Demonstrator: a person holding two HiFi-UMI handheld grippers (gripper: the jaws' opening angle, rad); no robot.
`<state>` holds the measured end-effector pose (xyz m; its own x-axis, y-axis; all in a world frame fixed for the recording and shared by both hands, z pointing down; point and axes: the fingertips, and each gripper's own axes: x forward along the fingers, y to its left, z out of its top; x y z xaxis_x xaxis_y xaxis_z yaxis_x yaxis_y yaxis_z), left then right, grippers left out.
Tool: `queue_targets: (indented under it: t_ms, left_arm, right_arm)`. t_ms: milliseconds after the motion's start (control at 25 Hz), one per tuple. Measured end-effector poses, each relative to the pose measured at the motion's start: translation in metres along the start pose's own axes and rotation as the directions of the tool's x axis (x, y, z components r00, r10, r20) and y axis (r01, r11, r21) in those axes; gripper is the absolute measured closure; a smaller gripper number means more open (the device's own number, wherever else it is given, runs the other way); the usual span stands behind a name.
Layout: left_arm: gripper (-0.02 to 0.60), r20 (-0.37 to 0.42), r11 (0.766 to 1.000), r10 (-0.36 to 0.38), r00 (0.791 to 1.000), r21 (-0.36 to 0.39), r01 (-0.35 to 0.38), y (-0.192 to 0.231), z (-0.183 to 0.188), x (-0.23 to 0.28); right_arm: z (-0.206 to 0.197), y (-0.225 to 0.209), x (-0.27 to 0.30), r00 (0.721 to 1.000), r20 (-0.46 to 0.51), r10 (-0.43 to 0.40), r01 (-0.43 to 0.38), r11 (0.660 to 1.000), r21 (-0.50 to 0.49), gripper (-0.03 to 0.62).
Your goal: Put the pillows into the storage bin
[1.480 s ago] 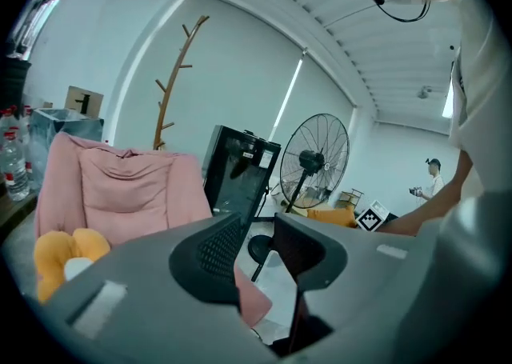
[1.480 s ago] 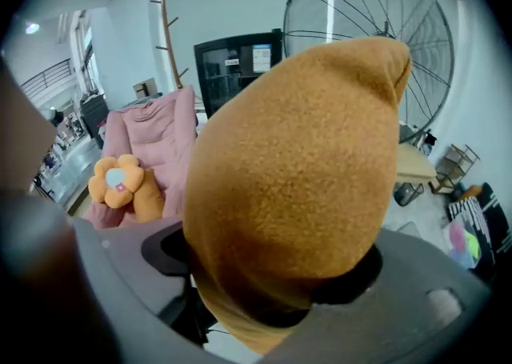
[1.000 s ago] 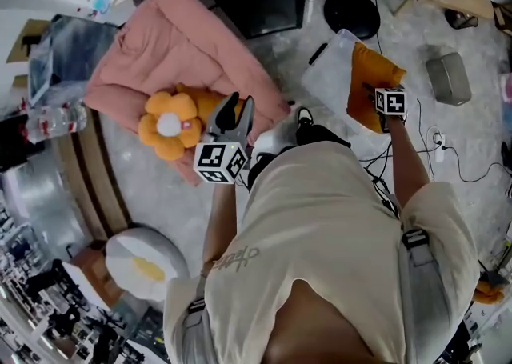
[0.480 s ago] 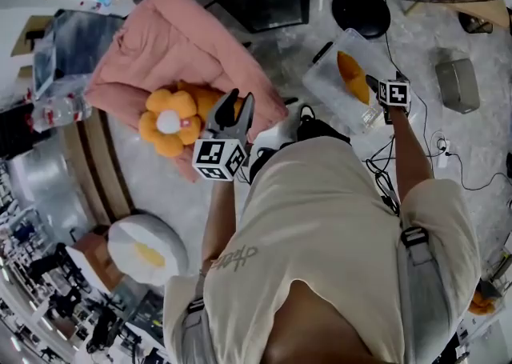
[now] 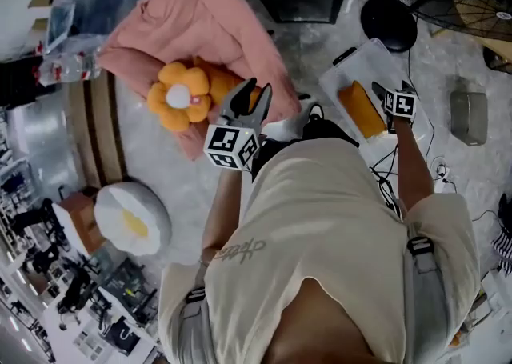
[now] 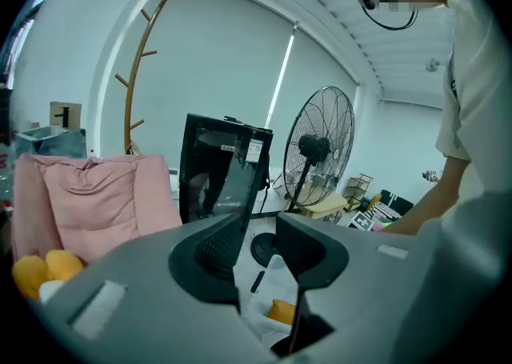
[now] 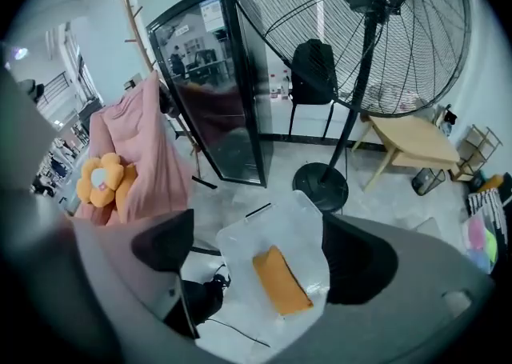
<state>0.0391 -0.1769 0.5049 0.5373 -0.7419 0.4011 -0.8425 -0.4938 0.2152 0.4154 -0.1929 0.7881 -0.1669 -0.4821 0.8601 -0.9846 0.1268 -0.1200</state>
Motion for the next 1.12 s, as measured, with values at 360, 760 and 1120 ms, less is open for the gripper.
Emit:
queue_targets:
  t_ms: [360, 760, 1120]
  left_arm:
    - [0.43, 0.014, 0.994, 0.103, 0.995, -0.047, -0.103, 0.03, -0.007, -0.029]
    - [0.422, 0.044, 0.963, 0.241, 0.969, -0.13, -0.234, 0.136, -0.026, -0.1]
    - [0.422, 0.015, 0.93, 0.343, 0.939, -0.146, -0.337, 0.263, -0.05, -0.158]
  right_arm:
    - [0.022, 0.064, 0.02, 0.995, -0.006, 0.098, -0.098, 0.991, -0.09, 0.092]
    - [0.076, 0.162, 0.002, 0.989, 0.051, 0.136, -0.121, 0.968, -0.219, 0.092]
    - [0.131, 0.269, -0.023, 0.976, 0.119, 0.184, -0.137, 0.936, -0.324, 0.094]
